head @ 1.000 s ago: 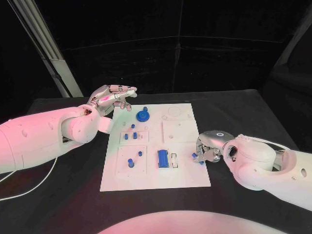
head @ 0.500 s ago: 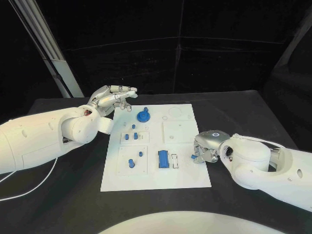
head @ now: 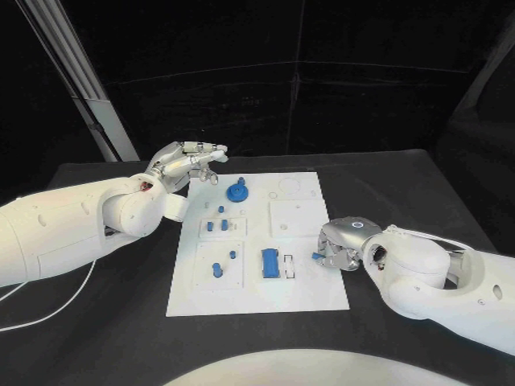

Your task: Assemble the parts on the task board

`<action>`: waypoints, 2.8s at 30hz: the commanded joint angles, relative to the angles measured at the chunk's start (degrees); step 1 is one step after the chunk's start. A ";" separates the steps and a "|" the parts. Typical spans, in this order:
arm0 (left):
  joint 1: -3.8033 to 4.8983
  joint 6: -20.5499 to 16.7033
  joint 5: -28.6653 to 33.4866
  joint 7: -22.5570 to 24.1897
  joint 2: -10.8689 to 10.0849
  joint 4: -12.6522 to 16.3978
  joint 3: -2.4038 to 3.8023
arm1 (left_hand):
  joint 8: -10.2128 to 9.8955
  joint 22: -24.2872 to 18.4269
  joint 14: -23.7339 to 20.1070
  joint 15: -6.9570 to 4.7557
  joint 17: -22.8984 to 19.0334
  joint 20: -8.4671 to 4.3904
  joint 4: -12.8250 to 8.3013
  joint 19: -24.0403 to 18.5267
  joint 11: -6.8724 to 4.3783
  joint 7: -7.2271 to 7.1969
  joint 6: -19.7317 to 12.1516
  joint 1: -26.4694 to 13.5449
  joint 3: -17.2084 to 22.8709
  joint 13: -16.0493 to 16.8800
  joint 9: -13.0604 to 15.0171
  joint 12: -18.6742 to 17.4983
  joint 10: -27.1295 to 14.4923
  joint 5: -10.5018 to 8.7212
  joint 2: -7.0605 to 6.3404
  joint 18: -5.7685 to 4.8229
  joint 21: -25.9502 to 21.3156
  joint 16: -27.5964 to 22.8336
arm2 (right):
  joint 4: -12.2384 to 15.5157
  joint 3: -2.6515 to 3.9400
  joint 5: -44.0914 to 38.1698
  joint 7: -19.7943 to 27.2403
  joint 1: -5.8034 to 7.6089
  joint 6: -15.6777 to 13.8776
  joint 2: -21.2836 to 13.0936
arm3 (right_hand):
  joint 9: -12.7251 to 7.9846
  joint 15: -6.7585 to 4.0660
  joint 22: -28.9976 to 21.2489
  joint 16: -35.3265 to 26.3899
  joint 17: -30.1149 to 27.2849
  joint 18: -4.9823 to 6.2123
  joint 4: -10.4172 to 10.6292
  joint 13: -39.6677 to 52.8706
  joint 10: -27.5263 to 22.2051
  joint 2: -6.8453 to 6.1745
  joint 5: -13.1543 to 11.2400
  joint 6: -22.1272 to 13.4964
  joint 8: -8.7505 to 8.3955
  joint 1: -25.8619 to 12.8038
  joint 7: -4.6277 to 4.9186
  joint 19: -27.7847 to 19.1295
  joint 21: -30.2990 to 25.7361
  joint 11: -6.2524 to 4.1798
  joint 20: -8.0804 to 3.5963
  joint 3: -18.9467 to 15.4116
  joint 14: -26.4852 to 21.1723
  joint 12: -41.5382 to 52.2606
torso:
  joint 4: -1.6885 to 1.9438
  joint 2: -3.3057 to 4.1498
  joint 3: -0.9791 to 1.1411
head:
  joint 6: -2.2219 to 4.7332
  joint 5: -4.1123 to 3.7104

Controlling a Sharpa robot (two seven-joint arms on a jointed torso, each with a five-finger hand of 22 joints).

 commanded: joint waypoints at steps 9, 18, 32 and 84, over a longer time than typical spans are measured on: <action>0.07 0.77 0.13 -0.05 0.14 0.04 0.04 | 0.23 -0.09 -0.55 0.02 -0.07 0.07 0.04 -0.21 0.03 0.01 -0.26 0.24 -0.32 0.05 -0.06 0.21 -0.43 0.35 0.49 0.79 -0.31 -0.08 | 2.05 -0.22 4.80 -0.59 -0.24 -8.99 -0.14 | -1.29 -0.49 1.26 1.09 1.31 -0.44 2.75 1.13 2.08 -2.89 2.09 3.23 -2.13 -3.61 -0.46 1.11 0.97 -0.33 -0.25 8.27 2.96 1.37 | -0.02 0.06 -0.03 | -0.16 0.07; 0.07 0.79 0.13 -0.05 0.13 0.11 0.04 | 0.23 -0.09 -0.55 0.02 -0.07 0.07 0.04 -0.21 0.03 0.01 -0.26 0.24 -0.32 0.05 -0.06 0.21 -0.43 0.35 0.49 0.79 -0.31 -0.08 | 2.01 -0.22 13.41 -0.80 -0.24 -11.80 0.39 | -1.62 -0.55 1.51 1.33 1.70 -0.48 3.23 1.52 2.51 -4.61 1.85 4.42 -2.83 -5.13 -0.58 1.22 1.11 -0.21 -0.29 11.38 3.02 1.55 | 0.00 0.03 -0.08 | -0.38 0.09; 0.08 0.76 0.13 -0.07 0.08 0.20 0.03 | 0.27 -0.12 -0.57 0.02 -0.11 0.07 -0.02 -0.20 0.03 0.01 -0.31 0.32 -0.31 0.04 -0.06 0.28 -0.50 0.36 0.53 0.79 -0.35 -0.06 | 0.54 -0.22 25.23 -1.81 -0.23 -12.38 2.13 | -1.27 -0.81 2.39 2.04 2.70 -0.66 4.93 2.77 3.61 -6.06 2.10 6.65 -2.71 -9.48 -1.14 1.73 1.63 -0.58 -0.47 11.77 3.25 2.89 | 0.00 0.06 -0.06 | -0.74 0.23; 0.11 1.16 0.13 -0.50 0.17 0.20 0.03 | 0.38 -0.17 -0.63 0.04 -0.23 0.08 -0.06 -0.17 0.06 0.04 -0.38 0.37 -0.34 0.03 -0.06 0.43 -0.62 0.36 0.58 0.79 -0.41 -0.03 | -2.46 -0.22 26.87 -2.43 -0.21 -9.88 6.07 | 0.48 -1.16 1.96 1.66 2.29 -0.54 7.47 3.53 4.19 -6.22 -3.59 8.34 -2.61 -18.93 -1.77 1.37 1.31 -1.00 -0.86 5.18 3.10 2.82 | -0.06 0.05 -0.03 | -1.18 0.48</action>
